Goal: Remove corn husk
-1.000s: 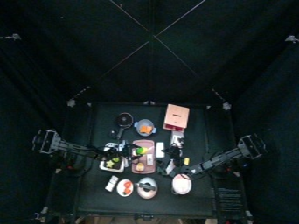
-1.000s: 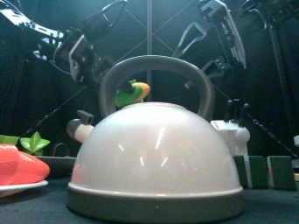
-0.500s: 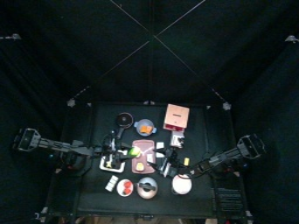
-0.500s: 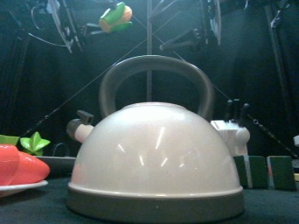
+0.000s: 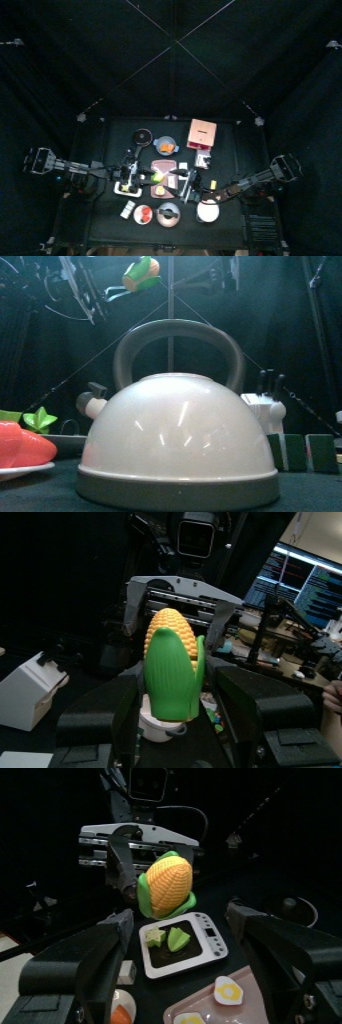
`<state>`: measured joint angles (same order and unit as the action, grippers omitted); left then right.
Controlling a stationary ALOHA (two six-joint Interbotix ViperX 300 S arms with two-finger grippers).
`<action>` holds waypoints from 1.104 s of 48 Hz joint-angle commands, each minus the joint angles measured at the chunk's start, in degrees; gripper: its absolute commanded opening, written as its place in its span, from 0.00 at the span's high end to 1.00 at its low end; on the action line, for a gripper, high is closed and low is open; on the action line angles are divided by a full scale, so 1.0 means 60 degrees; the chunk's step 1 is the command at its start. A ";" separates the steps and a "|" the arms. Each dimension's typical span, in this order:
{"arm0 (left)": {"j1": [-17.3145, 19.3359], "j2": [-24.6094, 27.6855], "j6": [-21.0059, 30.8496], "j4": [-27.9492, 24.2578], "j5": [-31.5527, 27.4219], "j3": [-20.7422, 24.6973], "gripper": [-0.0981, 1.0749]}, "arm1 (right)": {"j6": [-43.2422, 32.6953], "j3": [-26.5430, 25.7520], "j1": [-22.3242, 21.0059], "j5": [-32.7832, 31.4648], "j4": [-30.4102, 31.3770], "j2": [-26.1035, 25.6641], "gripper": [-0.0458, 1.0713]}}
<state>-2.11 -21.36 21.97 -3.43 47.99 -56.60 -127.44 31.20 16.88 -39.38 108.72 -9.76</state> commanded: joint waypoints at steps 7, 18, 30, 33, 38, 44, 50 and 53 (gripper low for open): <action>-0.0015 -0.0029 0.0000 -0.0015 0.0103 0.0205 0.34 | -0.0029 -0.0293 -0.0132 -0.0088 -0.0103 -0.0073 0.05; -0.0015 0.0015 0.0000 -0.0015 0.0103 0.0205 0.34 | -0.0029 -0.0322 -0.0117 -0.0220 -0.0278 -0.0059 0.26; 0.0073 0.0278 0.0000 0.0029 0.0103 0.0264 0.34 | -0.0029 -0.0483 -0.0117 0.0088 -0.0527 0.0059 0.28; 0.0059 0.0293 0.0000 0.0029 0.0117 0.0264 0.34 | -0.0015 -0.0542 -0.0190 0.0103 -0.0703 0.0117 0.28; 0.0059 0.0293 0.0000 0.0029 0.0103 0.0264 0.34 | -0.0029 -0.0557 -0.0308 0.0103 -0.0937 0.0220 0.29; 0.0059 0.0293 0.0000 0.0015 0.0103 0.0264 0.34 | -0.0029 -0.0615 -0.0527 0.0117 -0.1245 0.0337 0.30; 0.0059 0.0278 0.0000 0.0029 0.0103 0.0264 0.34 | -0.0029 -0.0776 -0.0586 0.0249 -0.1333 0.0483 0.30; 0.0059 0.0293 0.0000 0.0029 0.0103 0.0264 0.34 | -0.0015 -0.0850 -0.0688 0.0264 -0.1450 0.0586 0.30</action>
<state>-1.49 -19.34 21.97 -3.08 48.08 -56.60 -127.53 27.77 13.89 -37.88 100.20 -5.80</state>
